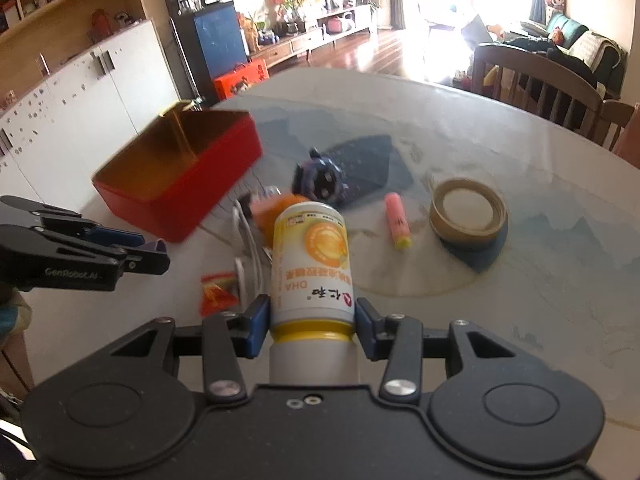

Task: Organize rigid objects
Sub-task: 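Carry the purple cube and bottle into the red tin and release both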

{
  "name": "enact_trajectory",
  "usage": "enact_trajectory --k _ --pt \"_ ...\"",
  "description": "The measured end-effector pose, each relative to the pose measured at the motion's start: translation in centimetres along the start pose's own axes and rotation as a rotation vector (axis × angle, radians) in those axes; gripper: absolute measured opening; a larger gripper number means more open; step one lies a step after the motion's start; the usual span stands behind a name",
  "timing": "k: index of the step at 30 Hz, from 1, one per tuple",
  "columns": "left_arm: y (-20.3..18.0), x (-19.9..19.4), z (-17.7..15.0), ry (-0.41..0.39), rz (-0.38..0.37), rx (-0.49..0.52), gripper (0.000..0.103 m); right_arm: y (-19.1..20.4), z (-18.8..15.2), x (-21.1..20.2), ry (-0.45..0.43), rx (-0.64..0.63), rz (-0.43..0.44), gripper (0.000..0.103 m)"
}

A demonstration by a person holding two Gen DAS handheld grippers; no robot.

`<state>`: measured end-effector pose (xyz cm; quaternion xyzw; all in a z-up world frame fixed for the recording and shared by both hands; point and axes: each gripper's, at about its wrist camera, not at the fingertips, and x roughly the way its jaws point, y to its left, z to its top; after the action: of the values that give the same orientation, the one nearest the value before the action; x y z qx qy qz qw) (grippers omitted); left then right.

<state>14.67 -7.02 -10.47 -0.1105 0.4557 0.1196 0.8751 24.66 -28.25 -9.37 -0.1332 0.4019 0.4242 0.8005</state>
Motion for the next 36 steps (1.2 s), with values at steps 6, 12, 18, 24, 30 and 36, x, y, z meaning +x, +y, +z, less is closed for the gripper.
enact_trajectory --k 6,12,18,24,30,36 --pt "1.7 -1.7 1.6 -0.047 0.012 -0.056 0.039 1.5 2.0 -0.5 -0.022 -0.029 0.017 0.044" --pt "4.0 -2.3 3.7 -0.098 0.017 -0.079 0.039 3.2 4.4 0.1 -0.031 -0.026 0.014 0.044" --pt "7.5 -1.5 6.1 -0.109 0.005 -0.099 0.039 5.7 6.8 1.1 -0.035 -0.016 -0.010 0.044" --pt "11.3 0.4 8.0 -0.089 -0.009 -0.099 0.039 8.8 9.3 3.7 -0.021 0.002 -0.021 0.044" --pt "14.5 2.6 10.1 -0.064 -0.016 -0.069 0.039 12.0 11.5 6.9 -0.011 0.044 -0.019 0.044" --pt "17.0 5.0 12.4 -0.034 -0.036 -0.056 0.039 14.5 13.1 10.0 0.024 0.078 -0.027 0.044"
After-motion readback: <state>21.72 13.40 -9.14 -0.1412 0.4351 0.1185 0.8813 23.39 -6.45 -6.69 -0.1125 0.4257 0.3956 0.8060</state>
